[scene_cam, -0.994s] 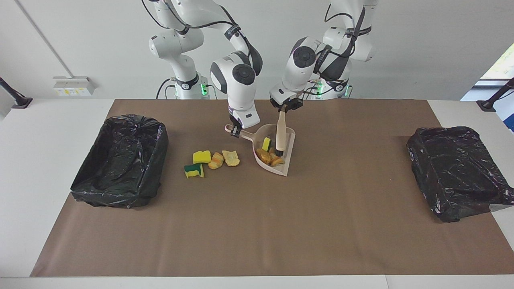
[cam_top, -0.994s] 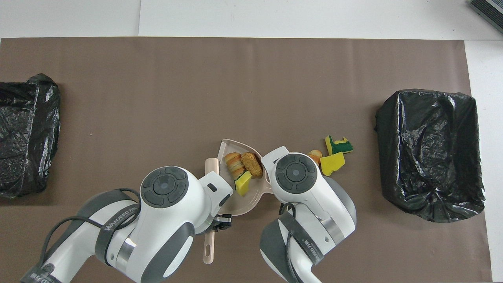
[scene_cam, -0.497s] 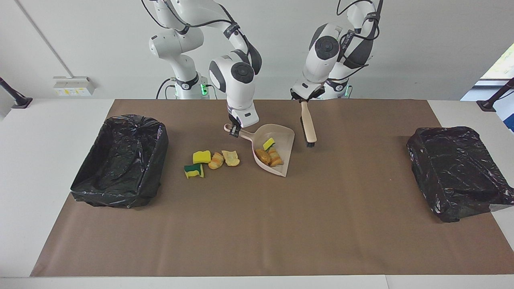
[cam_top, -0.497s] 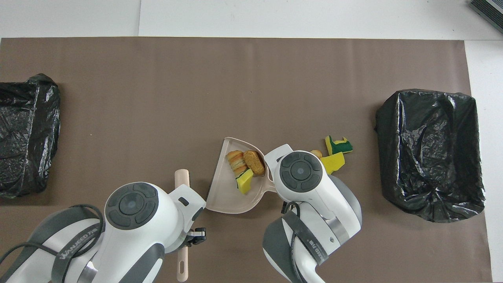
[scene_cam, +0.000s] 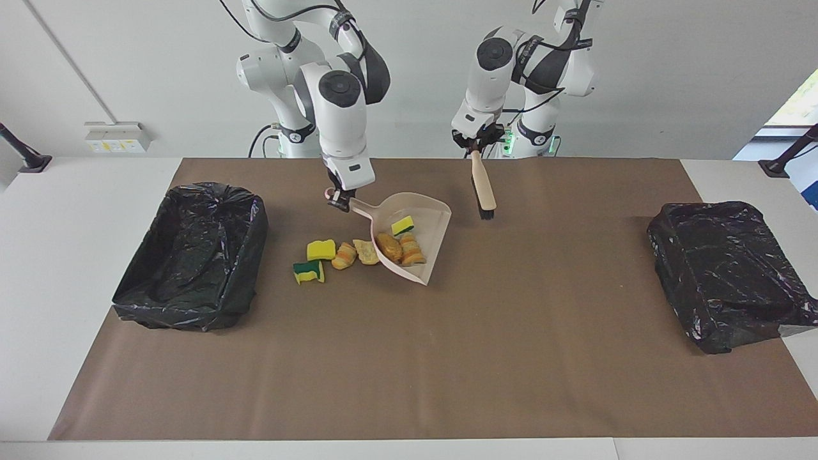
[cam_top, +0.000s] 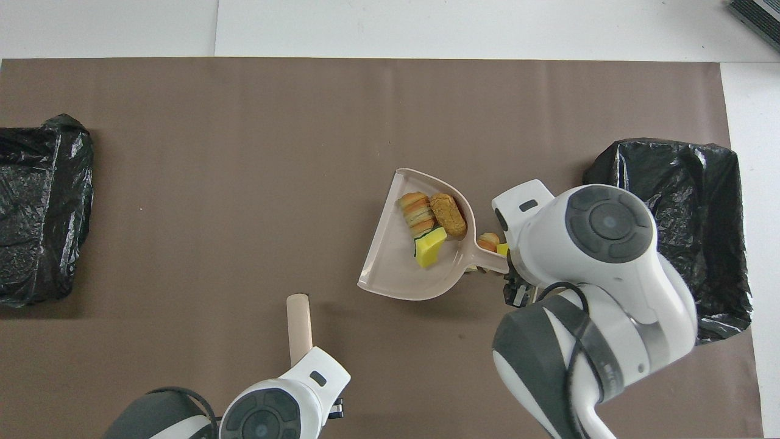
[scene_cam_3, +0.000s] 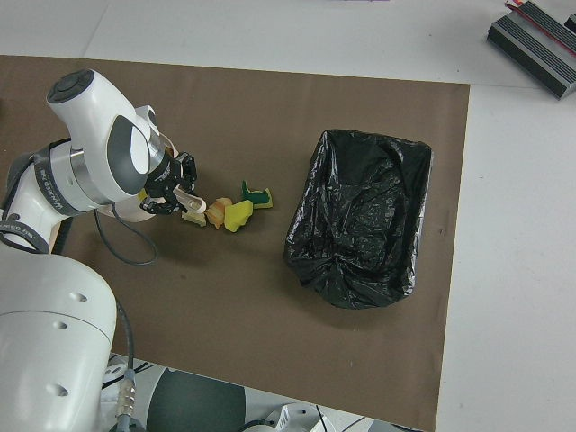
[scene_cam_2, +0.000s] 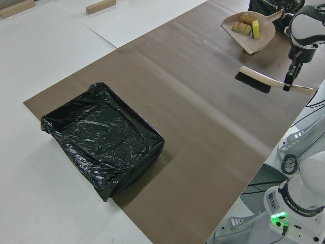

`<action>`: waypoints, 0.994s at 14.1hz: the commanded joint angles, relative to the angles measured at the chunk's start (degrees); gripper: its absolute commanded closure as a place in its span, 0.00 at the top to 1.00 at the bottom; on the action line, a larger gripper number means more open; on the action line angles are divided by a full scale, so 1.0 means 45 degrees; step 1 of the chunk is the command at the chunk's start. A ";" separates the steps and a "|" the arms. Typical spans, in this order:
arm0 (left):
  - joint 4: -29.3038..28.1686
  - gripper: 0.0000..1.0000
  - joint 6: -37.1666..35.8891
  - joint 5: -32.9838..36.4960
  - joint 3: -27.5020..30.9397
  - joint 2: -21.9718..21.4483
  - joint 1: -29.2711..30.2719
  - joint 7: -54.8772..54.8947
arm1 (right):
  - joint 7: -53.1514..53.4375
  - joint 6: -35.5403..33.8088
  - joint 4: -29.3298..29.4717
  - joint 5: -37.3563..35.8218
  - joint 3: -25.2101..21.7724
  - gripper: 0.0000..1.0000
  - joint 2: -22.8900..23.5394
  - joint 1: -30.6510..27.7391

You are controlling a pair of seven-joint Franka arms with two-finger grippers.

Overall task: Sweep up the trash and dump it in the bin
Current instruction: 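Carry the dustpan to the nearer black bag and tip it with the right gripper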

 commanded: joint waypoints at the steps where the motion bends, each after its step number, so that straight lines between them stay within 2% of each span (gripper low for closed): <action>1: -0.0276 0.00 0.0917 0.0133 0.0107 0.0151 -0.1324 -0.1408 | -0.1982 -0.1315 0.1117 0.0138 0.0024 0.00 -0.0376 -0.1934; 4: -0.0625 0.00 0.1697 0.0016 0.0087 0.0561 -0.2011 -0.1745 | -0.3741 -0.1828 0.1920 0.0701 -0.0151 0.00 -0.0260 -0.4510; 7: -0.1115 0.00 0.2888 -0.0159 0.0087 0.1010 -0.2812 -0.1784 | -0.5889 -0.1594 0.2584 0.0510 -0.0249 0.00 0.0169 -0.6408; 9: -0.1135 0.00 0.2970 -0.0316 0.0087 0.1070 -0.2812 -0.1784 | -0.7100 -0.1420 0.2821 -0.0423 -0.0289 0.00 0.0327 -0.7483; 11: -0.1562 0.00 0.3066 -0.0452 0.0087 0.1031 -0.2948 -0.1765 | -0.8194 -0.0467 0.2783 -0.1653 -0.0347 0.00 0.0327 -0.8109; 13: -0.1584 0.00 0.3165 -0.0473 0.0087 0.1070 -0.3047 -0.1687 | -0.9133 -0.0208 0.2763 -0.2300 -0.0406 0.00 0.0308 -0.8580; 14: -0.1584 0.07 0.3127 -0.0473 0.0087 0.1070 -0.3047 -0.1629 | -0.9505 0.0005 0.2705 -0.3309 -0.0406 0.00 0.0288 -0.8601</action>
